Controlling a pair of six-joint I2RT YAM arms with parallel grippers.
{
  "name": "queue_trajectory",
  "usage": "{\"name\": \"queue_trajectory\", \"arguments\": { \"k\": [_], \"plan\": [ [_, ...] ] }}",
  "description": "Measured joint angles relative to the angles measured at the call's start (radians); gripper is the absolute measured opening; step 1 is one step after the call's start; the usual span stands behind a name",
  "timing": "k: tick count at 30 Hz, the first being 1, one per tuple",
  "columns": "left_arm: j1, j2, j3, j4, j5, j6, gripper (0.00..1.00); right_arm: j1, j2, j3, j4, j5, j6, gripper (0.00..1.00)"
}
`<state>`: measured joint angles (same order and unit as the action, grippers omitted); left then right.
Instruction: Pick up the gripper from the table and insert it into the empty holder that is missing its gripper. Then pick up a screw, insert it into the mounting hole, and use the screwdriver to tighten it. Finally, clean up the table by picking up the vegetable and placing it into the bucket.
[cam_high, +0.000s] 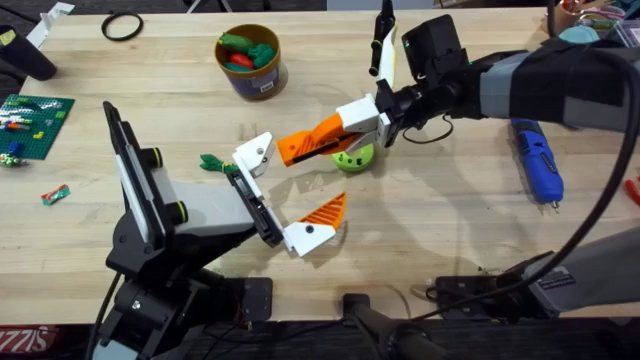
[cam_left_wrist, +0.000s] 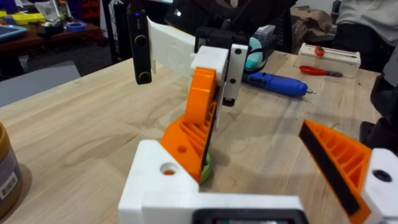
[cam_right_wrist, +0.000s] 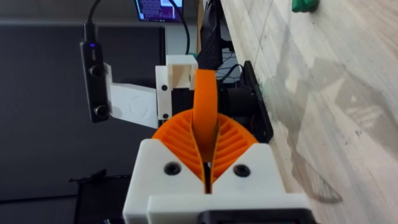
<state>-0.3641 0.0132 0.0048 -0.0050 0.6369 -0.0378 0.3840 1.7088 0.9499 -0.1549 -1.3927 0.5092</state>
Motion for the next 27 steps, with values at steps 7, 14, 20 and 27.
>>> {"name": "queue_trajectory", "arguments": {
  "k": [7,14,20,27],
  "plan": [
    [0.0,0.0,0.0,-0.013,-0.005,0.0,0.988,-0.005,0.003,0.0,0.002,0.001,0.008,0.018],
    [0.0,0.0,0.0,-0.014,-0.005,0.0,0.987,-0.027,0.003,0.0,0.006,-0.047,0.012,0.018],
    [0.0,0.0,0.0,-0.014,-0.005,0.0,0.987,-0.005,0.003,0.0,0.009,-0.081,0.02,0.018],
    [0.002,0.0,0.0,-0.014,-0.028,0.0,0.986,0.033,0.003,0.003,0.152,-0.083,0.118,0.018]
  ]
}}
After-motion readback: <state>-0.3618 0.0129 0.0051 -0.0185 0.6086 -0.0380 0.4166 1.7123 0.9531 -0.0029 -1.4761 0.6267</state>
